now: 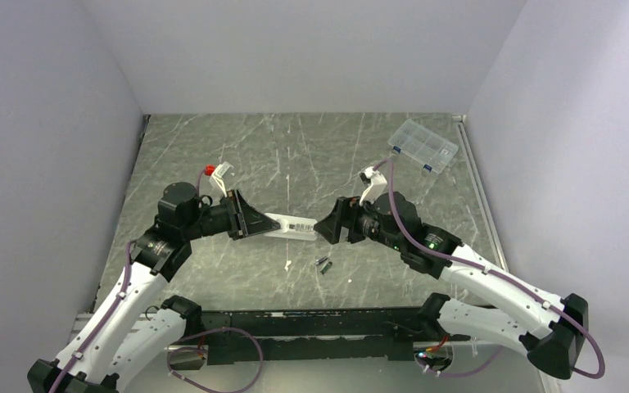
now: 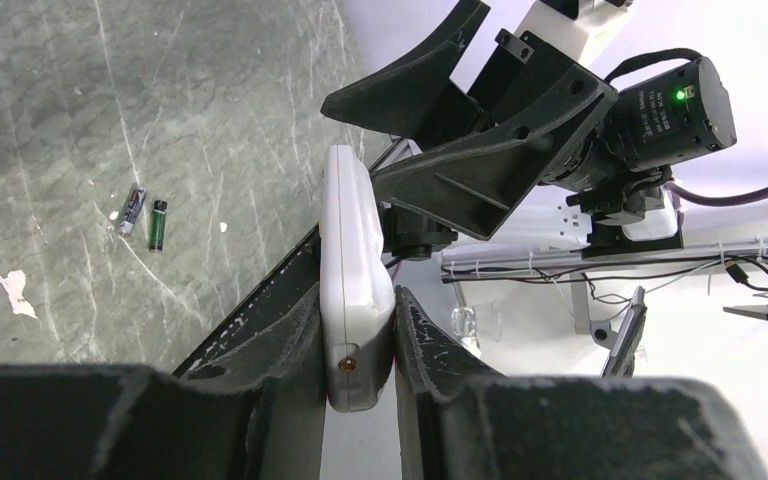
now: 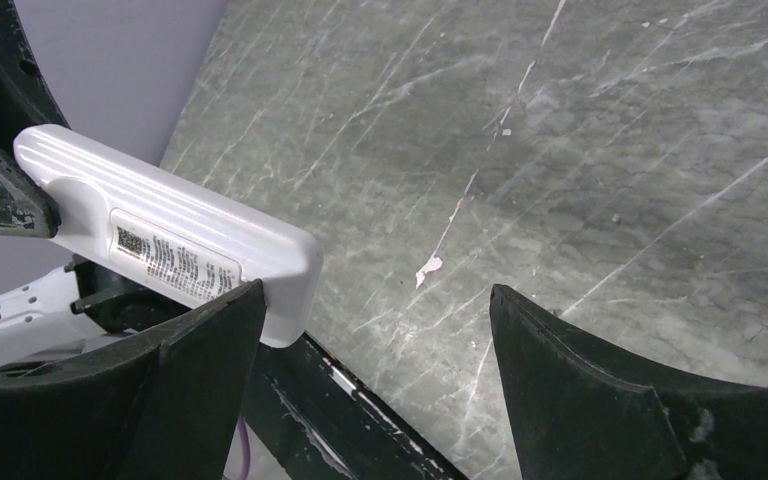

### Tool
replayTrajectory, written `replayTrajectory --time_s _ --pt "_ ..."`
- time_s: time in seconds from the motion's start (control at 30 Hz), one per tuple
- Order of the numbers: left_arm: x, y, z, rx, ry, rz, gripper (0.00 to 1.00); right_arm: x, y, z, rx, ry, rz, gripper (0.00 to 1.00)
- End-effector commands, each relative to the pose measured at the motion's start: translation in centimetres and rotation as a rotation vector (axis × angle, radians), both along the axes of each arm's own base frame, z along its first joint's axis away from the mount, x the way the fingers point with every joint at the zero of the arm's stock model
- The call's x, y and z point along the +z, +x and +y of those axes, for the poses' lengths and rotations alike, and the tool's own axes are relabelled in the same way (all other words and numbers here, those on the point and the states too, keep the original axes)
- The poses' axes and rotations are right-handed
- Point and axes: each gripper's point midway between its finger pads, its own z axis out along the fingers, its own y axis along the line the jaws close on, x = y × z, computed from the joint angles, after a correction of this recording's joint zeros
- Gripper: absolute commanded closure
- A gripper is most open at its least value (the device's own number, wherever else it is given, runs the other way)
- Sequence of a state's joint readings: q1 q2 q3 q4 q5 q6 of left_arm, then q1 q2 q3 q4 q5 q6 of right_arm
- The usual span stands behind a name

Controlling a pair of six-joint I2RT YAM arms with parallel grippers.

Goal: Load the batteries into the remote control
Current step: Remove the battery cover from the remote control.

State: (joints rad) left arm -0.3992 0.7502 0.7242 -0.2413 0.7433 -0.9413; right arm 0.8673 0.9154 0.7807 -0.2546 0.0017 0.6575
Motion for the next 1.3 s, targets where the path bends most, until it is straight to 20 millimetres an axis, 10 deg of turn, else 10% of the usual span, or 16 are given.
replayTrajectory --time_s 0.0,1.27 --pt "2.7 0.2 -0.1 -0.003 -0.045 -0.066 1.0 1.5 0.5 0.1 -0.02 0.002 -0.039 0.15" --pt "2.8 0.0 -0.3 -0.017 -0.069 -0.06 1.0 3.8 -0.6 2.1 0.019 0.174 -0.042 0.13"
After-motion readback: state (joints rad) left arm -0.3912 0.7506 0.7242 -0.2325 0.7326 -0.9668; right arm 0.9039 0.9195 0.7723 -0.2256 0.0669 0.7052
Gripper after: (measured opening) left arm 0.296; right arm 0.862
